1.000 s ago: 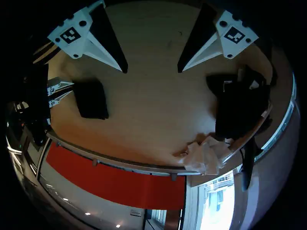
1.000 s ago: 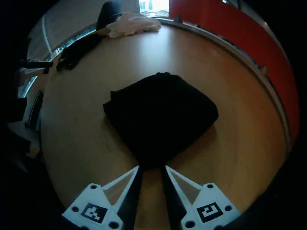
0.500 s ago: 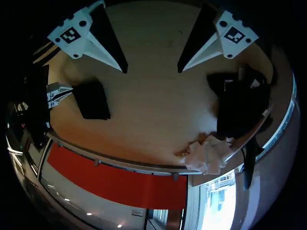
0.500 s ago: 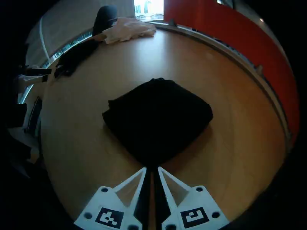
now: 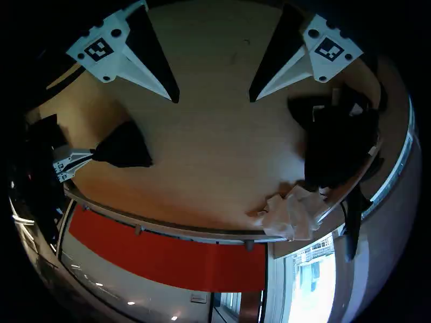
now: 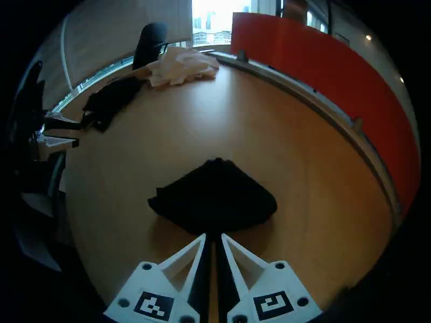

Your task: Fold towel

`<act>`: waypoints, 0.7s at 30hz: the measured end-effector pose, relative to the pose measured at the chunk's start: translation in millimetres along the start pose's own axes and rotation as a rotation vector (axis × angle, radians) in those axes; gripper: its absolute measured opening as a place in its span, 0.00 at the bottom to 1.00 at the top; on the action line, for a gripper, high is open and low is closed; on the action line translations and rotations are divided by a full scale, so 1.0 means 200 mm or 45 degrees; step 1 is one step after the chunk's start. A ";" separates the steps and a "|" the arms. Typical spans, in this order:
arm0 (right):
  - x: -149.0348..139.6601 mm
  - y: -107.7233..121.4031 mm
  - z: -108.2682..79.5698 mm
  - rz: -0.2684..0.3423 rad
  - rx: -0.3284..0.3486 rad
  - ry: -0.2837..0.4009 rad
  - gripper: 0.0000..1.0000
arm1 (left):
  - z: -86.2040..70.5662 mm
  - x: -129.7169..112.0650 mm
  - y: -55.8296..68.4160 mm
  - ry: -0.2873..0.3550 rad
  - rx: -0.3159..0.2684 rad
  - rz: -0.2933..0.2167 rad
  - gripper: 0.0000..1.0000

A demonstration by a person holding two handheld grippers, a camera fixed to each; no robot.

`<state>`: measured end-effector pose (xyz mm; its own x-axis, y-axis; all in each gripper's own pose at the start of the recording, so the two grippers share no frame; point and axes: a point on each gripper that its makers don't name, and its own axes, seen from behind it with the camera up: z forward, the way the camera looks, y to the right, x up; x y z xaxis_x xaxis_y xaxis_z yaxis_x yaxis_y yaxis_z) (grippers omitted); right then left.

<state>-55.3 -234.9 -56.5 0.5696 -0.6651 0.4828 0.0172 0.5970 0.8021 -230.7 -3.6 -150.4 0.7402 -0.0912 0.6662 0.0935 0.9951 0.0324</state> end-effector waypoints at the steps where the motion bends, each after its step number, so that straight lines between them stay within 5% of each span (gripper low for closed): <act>1: 0.04 0.01 -0.02 -0.005 -0.002 0.012 0.04 | 0.00 0.00 0.00 0.001 -0.001 0.004 0.97; 12: 0.39 0.03 -0.21 -0.073 -0.009 0.135 0.04 | -0.02 0.06 0.02 0.028 -0.016 0.023 0.97; 21: 0.46 0.07 -0.30 -0.094 -0.043 0.171 0.04 | -0.03 0.08 0.04 0.040 -0.040 0.036 0.97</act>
<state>47.5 -261.3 -22.7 0.6708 -0.6429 0.3698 0.0893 0.5650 0.8203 -214.3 2.4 -143.3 0.7631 -0.0651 0.6429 0.0929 0.9956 -0.0095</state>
